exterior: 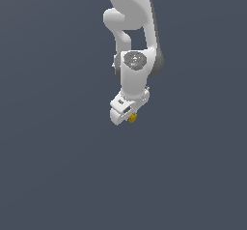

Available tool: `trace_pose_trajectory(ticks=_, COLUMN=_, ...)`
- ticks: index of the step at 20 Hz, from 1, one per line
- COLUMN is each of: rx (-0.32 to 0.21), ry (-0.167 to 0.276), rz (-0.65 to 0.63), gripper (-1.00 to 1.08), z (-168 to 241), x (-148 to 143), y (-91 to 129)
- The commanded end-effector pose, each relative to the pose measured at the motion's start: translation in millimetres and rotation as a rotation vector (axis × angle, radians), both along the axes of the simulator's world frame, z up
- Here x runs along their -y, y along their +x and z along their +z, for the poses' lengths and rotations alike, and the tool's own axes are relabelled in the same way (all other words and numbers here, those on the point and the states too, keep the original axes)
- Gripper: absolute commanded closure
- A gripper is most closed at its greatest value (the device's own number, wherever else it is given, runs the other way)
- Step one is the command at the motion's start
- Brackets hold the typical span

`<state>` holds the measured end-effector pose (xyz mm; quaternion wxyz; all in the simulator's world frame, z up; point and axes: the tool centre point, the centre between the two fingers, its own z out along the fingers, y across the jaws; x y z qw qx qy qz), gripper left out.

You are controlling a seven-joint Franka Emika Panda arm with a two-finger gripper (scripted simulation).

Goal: Pick up the object and move it to a goal position.

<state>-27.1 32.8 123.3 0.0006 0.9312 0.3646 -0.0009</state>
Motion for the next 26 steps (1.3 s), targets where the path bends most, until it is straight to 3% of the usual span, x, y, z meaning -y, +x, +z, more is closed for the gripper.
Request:
trace_pose_trajectory(ticks=1, rx=0.001, ry=0.000, rz=0.001, gripper=1.08, z=28, x=-12, y=-3)
trace_pose_trajectory(ticks=26, rx=0.001, ry=0.001, rz=0.001, gripper=1.08, z=300, x=-133, y=-29)
